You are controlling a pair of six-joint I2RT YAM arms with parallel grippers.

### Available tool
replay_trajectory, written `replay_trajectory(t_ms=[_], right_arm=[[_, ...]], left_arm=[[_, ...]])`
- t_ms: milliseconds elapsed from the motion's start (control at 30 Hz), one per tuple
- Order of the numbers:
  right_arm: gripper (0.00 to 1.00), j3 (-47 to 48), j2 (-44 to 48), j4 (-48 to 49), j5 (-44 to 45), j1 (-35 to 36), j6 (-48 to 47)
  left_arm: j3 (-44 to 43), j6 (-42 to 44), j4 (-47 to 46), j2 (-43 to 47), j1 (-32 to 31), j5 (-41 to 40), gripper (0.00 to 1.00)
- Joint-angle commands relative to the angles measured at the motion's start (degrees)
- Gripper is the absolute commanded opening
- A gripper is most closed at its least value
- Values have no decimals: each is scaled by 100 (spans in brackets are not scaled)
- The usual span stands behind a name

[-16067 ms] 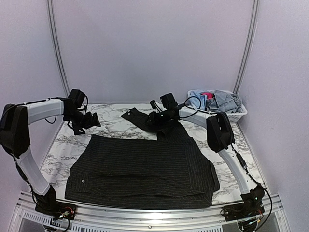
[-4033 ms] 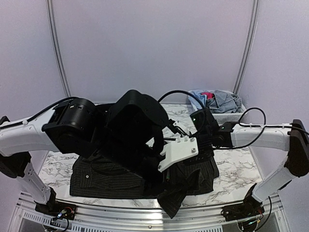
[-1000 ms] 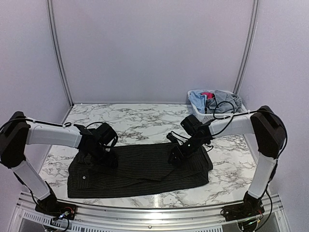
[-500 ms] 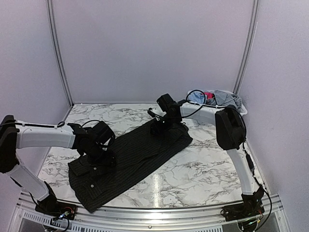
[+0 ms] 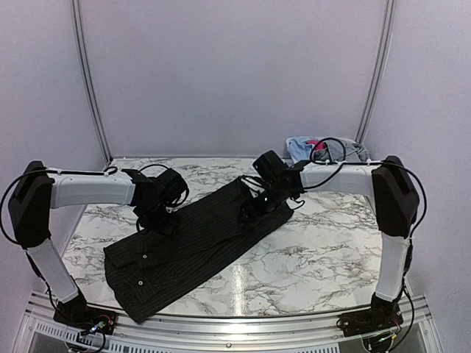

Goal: Fold and stack the mixed laundry pile
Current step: Rotate the rectangle-folded shirt at the center of the board.

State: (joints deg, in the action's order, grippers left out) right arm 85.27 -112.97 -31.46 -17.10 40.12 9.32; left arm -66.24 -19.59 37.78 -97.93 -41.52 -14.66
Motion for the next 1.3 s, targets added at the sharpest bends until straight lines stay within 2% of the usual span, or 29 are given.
replay_trajectory(t_ms=[0, 200, 300, 500, 600, 700, 933, 1100, 1267], right_arm=[[46, -250, -569, 344, 36, 15, 288], [40, 309, -1437, 175, 289, -476, -4], [39, 920, -1948, 116, 214, -753, -183], [39, 3656, -3366, -632, 289, -906, -730], [40, 4708, -3702, -1210, 404, -1010, -820], [41, 4338, -3074, -1147, 367, -1075, -786], [45, 2151, -1105, -199, -411, -1027, -431], [44, 665, -425, 500, -874, -454, 117], [43, 85, -585, 901, -959, 30, 514]], left_arm=[[-218, 354, 349, -384, 10, -263, 60], [174, 187, 300, -454, -121, 273, 51], [217, -84, 52, -494, -492, 964, 50], [-718, -676, -209, -1259, -1203, 1947, 50], [-1089, -838, -213, -1185, -1254, 2022, 52], [-1001, -911, -208, -808, -1034, 1867, 52], [-526, -836, -602, 213, -486, 1655, 55], [-466, -543, -690, -63, -159, 1622, 51], [-503, -240, -777, -643, -162, 1521, 42]])
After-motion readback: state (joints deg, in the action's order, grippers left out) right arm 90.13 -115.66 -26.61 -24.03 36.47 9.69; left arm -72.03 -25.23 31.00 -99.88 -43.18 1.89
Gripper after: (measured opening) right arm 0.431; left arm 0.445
